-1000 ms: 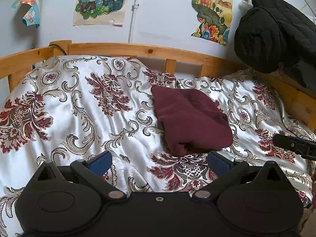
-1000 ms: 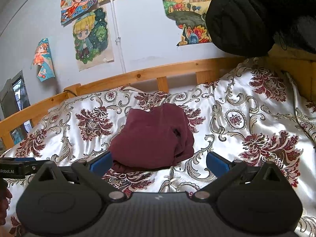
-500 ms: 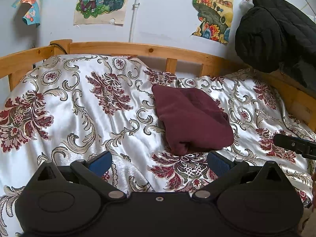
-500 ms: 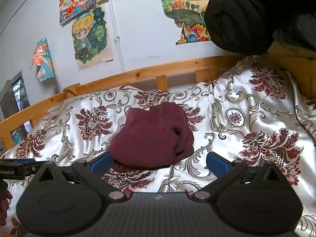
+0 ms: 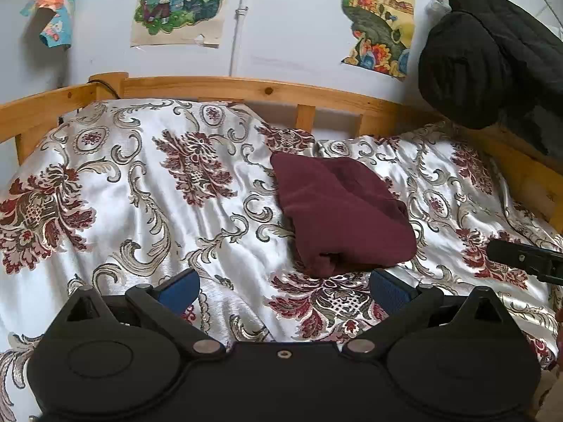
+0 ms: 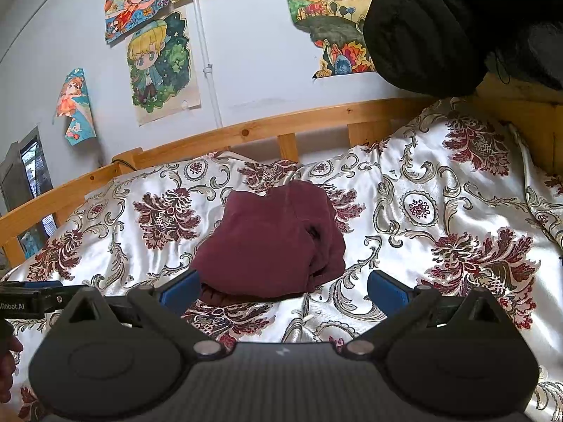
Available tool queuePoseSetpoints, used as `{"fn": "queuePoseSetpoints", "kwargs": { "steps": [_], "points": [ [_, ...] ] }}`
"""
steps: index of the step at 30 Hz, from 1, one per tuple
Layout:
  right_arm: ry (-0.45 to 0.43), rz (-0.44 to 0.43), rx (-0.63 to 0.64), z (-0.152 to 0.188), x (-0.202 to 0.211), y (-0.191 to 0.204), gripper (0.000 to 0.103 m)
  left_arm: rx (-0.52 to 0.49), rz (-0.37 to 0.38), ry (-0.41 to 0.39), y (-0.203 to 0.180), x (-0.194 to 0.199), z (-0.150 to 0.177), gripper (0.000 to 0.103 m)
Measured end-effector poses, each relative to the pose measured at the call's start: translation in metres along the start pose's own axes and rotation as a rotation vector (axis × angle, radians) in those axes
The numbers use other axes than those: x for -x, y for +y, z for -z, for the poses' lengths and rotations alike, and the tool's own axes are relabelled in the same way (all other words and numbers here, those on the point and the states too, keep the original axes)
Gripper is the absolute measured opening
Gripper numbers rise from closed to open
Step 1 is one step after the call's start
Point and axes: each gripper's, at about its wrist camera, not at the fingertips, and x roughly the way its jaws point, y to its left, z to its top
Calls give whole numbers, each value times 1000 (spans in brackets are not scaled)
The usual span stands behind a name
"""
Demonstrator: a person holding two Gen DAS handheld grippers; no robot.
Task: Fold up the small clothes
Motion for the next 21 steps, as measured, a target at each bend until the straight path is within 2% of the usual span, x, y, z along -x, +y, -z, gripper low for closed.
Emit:
{"fn": "queuePoseSetpoints", "kwargs": {
  "steps": [5,7,10,21],
  "points": [
    [0,0,0,-1,0,0,103,-56,-74,-23,-10,3,-3,102],
    [0,0,0,0,0,0,103,-46,-105,-33,-10,4,-4,102],
    [1,0,0,0,0,0,103,-12,-116,-29,-5,3,-5,102],
    [2,0,-2,0,-1,0,103,-13,-135,-34,-5,4,-5,102]
  ]
}}
